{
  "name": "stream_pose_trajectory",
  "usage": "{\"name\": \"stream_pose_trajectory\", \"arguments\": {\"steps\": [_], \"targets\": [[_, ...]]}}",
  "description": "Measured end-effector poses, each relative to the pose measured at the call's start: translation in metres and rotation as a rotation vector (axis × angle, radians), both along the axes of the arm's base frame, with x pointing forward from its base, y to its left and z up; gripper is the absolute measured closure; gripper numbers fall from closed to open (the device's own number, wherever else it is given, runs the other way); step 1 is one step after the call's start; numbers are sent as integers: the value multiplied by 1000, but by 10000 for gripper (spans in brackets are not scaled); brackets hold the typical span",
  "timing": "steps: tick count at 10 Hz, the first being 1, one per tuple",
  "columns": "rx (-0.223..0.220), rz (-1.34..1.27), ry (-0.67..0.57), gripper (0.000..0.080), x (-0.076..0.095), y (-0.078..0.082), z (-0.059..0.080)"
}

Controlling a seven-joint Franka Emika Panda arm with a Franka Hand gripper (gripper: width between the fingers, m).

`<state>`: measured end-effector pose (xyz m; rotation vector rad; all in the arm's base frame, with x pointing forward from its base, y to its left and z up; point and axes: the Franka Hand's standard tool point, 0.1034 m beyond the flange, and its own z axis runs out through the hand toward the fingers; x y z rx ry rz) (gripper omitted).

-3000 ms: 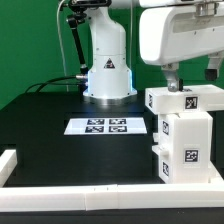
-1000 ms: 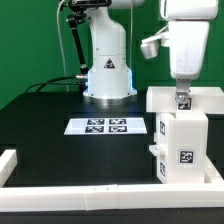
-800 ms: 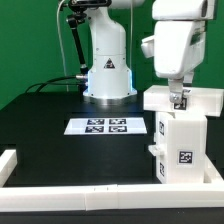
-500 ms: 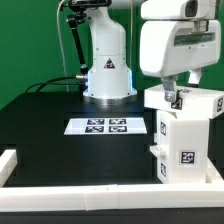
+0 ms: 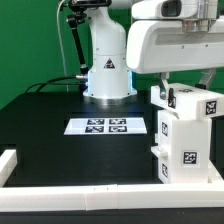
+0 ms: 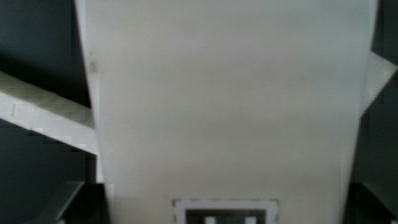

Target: Assemble cabinet

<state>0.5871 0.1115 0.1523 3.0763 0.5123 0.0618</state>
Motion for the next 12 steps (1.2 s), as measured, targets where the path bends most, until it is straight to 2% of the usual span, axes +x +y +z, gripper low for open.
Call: {"name": "stream_pose_trajectory", "arguments": {"steps": [6,10,12], "targets": [[27,-459,-2,242,1,0,0],[26,-563,9,242,-2,-4,0],[27,-526,8,32,-1,-4,2]]}}
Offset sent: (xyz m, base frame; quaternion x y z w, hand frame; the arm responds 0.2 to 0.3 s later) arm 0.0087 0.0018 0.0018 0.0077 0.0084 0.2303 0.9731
